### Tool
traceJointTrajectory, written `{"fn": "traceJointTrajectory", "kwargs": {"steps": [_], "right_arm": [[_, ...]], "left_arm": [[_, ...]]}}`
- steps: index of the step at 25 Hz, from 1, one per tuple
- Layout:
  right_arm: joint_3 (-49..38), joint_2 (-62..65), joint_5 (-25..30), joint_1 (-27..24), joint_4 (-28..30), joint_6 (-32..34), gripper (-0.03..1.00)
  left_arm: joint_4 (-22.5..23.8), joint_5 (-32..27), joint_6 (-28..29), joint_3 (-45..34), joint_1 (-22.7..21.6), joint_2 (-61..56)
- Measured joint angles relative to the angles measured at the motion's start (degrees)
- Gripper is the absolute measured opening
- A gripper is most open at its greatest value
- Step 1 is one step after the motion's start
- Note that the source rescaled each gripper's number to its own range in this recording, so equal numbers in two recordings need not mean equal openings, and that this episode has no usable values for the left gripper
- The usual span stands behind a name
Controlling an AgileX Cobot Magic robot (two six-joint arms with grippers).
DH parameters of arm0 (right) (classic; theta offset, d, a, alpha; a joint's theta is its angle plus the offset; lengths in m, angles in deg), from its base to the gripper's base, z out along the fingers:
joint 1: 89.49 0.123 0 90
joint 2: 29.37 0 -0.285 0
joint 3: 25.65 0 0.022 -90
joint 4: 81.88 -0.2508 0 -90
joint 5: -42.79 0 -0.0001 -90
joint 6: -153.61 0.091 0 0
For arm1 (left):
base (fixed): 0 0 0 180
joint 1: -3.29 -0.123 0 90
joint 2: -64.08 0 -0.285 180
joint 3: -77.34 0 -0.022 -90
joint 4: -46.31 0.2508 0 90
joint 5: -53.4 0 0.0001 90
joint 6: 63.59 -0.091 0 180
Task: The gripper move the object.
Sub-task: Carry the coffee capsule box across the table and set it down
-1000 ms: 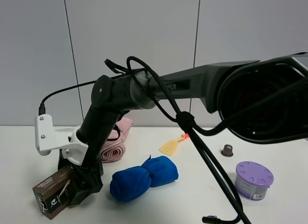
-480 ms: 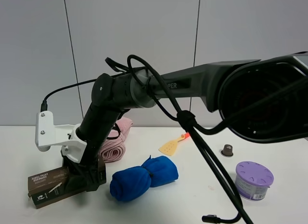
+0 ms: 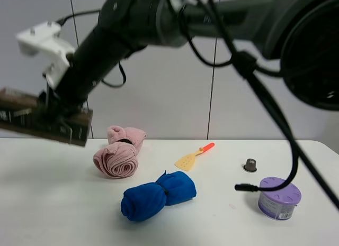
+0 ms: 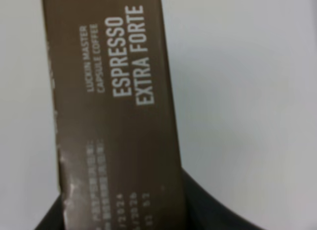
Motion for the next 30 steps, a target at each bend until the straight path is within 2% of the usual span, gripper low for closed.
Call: {"fn": "traceJointTrajectory", "kwargs": {"steps": [2,5,8,12,15,18,23,27,30], "right_arm": [[2.76,3.21,-0.05,0.00,3.04,12.12,0.01],[5.82,7.33,1.08,0.00,12.43,30.01,0.01],[6.32,11.86,4.92,0.00,24.38,43.35,0.01],[6.43,17.71,12.55,0.00,40.66,56.57,0.01],[6.43,21.22,17.27,0.00,49.88,62.91,0.01],[6.43,23.86,18.20,0.00,56.02,67.28,0.01],[6.43,27.31,18.45,0.00,60.75,72.53,0.01],[5.72,29.35,18.45,0.00,63.06,73.88,0.01],[-1.01,32.52,18.40,-0.35,63.26,76.76,0.01]], "left_arm": [[0.00,0.00,0.00,0.00,0.00,0.00],[0.00,0.00,0.00,0.00,0.00,0.00],[0.00,0.00,0.00,0.00,0.00,0.00],[0.00,0.00,0.00,0.00,0.00,0.00],[0.00,0.00,0.00,0.00,0.00,0.00],[0.00,0.00,0.00,0.00,0.00,0.00],[0.00,0.00,0.00,0.00,0.00,0.00],[0.00,0.00,0.00,0.00,0.00,0.00],[0.00,0.00,0.00,0.00,0.00,0.00]]}}
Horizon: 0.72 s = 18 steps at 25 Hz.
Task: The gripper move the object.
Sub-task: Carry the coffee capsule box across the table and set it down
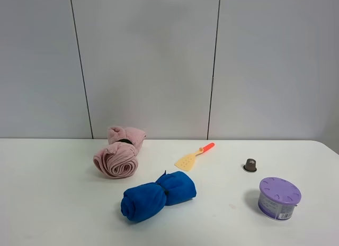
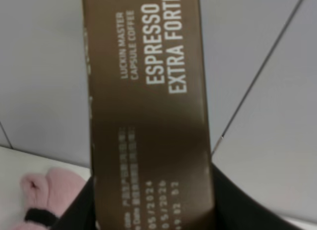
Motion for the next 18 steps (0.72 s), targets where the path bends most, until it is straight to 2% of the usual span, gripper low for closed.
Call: {"fn": "traceJointTrajectory", "kwargs": {"steps": [5,11,15,18], "right_arm": [[-17.91,6.17,0.01,-3.33,-1.38,9.04,0.01],[-36.70,9.78,-1.09,-10.42,-7.16,17.01,0.01],[-47.96,9.90,-7.76,-14.67,-12.50,17.65,0.01],[-56.79,9.90,-17.62,-17.32,-15.98,18.86,0.01]], "left_arm": [[0.00,0.00,0.00,0.00,0.00,0.00],[0.00,0.00,0.00,0.00,0.00,0.00],[0.00,0.00,0.00,0.00,0.00,0.00],[0.00,0.00,0.00,0.00,0.00,0.00]]}}
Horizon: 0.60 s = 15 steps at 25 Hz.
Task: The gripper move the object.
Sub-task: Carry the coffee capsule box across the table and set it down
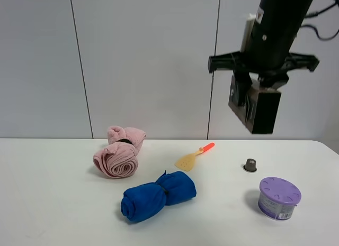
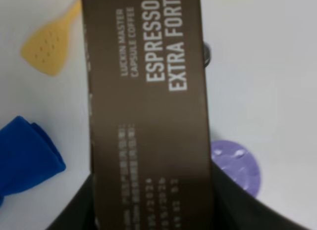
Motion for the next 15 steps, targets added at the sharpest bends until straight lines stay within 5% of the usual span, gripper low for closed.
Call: {"fn": "traceJointTrajectory", "kwargs": {"steps": [4,15], "right_arm": [[-8.41,-0.17,-11.65,-2.04,-1.43,0.86,0.01],[-13.73,-8.64,-21.32,-3.28,-1.45,0.93,0.01]], "left_arm": [[0.00,0.00,0.00,0.00,0.00,0.00],[0.00,0.00,0.00,0.00,0.00,0.00]]}}
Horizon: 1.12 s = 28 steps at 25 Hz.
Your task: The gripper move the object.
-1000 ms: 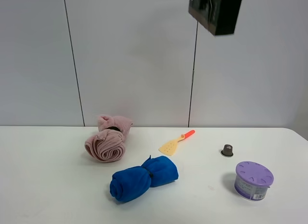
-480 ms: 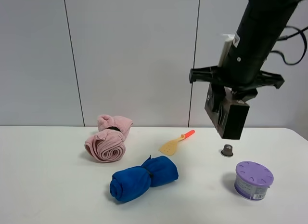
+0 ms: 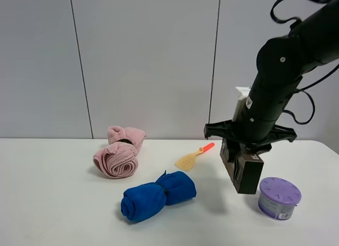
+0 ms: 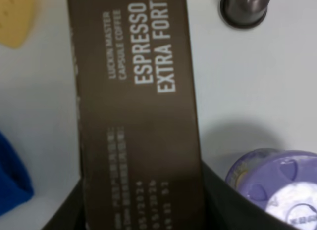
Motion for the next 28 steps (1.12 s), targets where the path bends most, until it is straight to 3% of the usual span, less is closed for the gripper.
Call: {"fn": "traceJointTrajectory", "kwargs": {"steps": [8,15,17,23,28], "right_arm": [[-0.16,-6.32,-4.57,0.00,0.00,0.00,0.01],[-0.16,-8.34,-5.09,0.00,0.12,-0.50,0.02],[-0.16,-8.60,-5.09,0.00,0.12,-0.50,0.10],[-0.16,-8.67,-4.74,0.00,0.12,-0.50,0.46],[-0.16,-5.89,-4.13,0.00,0.12,-1.78,0.62]], "left_arm": [[0.00,0.00,0.00,0.00,0.00,0.00],[0.00,0.00,0.00,0.00,0.00,0.00],[0.00,0.00,0.00,0.00,0.00,0.00],[0.00,0.00,0.00,0.00,0.00,0.00],[0.00,0.00,0.00,0.00,0.00,0.00]]}}
